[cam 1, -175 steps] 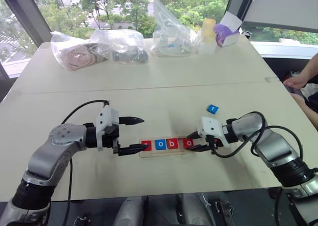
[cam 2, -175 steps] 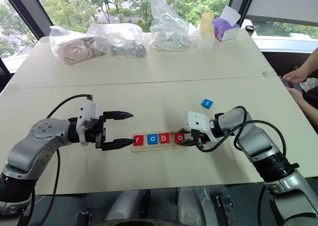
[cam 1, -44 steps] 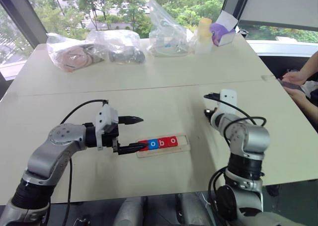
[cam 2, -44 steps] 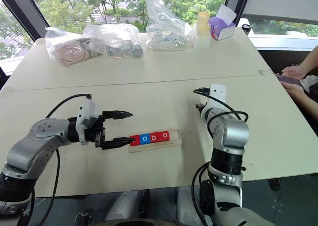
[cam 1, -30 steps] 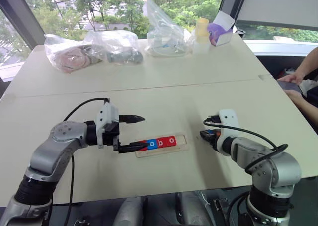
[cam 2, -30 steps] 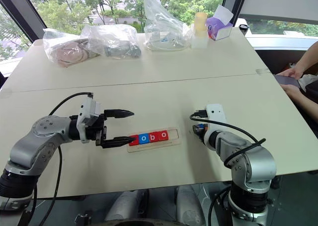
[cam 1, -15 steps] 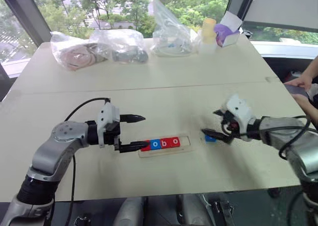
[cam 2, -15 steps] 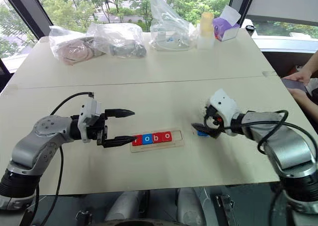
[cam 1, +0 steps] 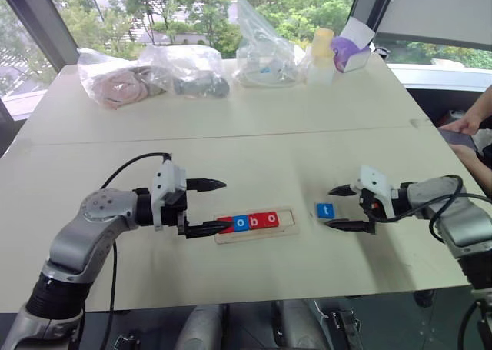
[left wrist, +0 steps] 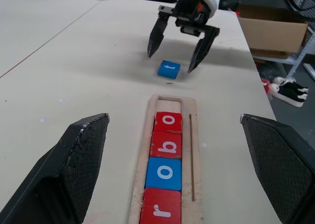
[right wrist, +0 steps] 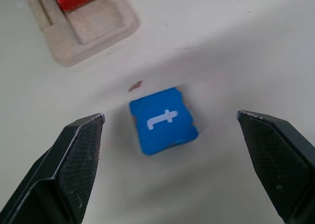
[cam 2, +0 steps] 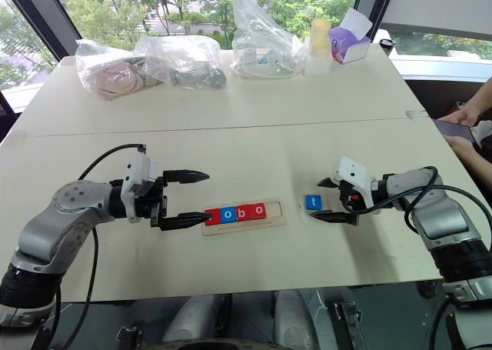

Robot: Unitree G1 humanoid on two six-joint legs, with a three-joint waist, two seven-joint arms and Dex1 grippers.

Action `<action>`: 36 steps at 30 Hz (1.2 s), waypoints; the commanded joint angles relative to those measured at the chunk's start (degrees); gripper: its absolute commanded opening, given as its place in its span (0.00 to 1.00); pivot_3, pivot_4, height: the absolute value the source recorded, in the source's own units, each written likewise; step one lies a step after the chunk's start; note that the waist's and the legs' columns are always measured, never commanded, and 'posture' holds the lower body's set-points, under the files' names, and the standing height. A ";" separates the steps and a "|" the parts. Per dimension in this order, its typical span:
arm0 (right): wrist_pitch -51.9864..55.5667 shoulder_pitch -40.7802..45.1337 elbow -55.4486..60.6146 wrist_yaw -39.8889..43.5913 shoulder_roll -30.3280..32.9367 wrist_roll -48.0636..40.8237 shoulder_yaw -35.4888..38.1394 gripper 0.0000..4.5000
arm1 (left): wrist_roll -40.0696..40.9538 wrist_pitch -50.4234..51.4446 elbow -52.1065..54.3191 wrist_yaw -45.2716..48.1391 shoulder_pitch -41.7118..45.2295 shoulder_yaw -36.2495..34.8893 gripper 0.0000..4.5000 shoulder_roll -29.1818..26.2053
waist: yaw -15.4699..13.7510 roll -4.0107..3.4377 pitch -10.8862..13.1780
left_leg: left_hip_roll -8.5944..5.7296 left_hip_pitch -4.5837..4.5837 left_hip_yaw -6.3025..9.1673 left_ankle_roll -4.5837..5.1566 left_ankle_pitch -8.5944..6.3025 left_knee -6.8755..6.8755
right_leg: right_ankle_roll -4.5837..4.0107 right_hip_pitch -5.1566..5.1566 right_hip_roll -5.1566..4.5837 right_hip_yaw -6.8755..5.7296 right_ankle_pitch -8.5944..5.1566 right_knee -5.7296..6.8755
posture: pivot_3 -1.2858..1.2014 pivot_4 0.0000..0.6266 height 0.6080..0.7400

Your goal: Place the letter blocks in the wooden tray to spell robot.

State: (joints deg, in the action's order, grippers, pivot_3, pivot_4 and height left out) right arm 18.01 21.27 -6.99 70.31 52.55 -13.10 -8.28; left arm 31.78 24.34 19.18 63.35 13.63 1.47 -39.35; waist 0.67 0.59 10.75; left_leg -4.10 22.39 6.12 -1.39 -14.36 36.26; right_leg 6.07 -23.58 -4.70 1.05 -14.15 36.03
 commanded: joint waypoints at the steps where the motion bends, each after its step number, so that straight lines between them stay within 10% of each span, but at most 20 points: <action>1: -3.46 0.89 -2.43 0.22 -1.22 2.04 -0.31 0.99 | 0.37 -0.29 1.88 0.01 0.10 -0.51 1.00 -0.53 | -0.02 0.00 0.00 | 0.00 0.00 0.00 0.00 0.00 0.01 | 0.00 0.01 0.00 0.00 0.00 0.00 | 0.52 0.24 1.00; 9: -6.69 0.07 0.48 -1.26 -3.01 3.00 0.74 0.25 | 0.46 -0.12 2.01 -0.09 -0.01 -0.73 1.00 -0.63 | 0.05 -0.01 -0.01 | 0.00 -0.02 0.03 -0.02 0.01 0.01 | -0.02 0.02 0.01 0.01 0.01 0.02 | 0.52 0.24 1.00; 36: -3.72 6.18 9.28 3.38 -8.01 6.08 -8.97 0.25 | 0.86 0.70 3.83 -0.54 -1.28 -1.00 1.00 -0.77 | 0.04 -0.02 0.00 | -0.01 -0.01 0.04 -0.03 0.01 0.02 | -0.02 0.00 0.00 0.01 0.02 0.02 | 0.52 0.24 1.00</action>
State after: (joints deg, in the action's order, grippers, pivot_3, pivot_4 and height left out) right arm 15.60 26.15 1.95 73.41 44.81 -7.44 -17.35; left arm 31.88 24.93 21.02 63.12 12.31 1.41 -39.44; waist 0.70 0.57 10.75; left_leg -4.10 22.39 6.16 -1.42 -14.35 36.27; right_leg 6.05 -23.60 -4.70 1.05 -14.13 36.06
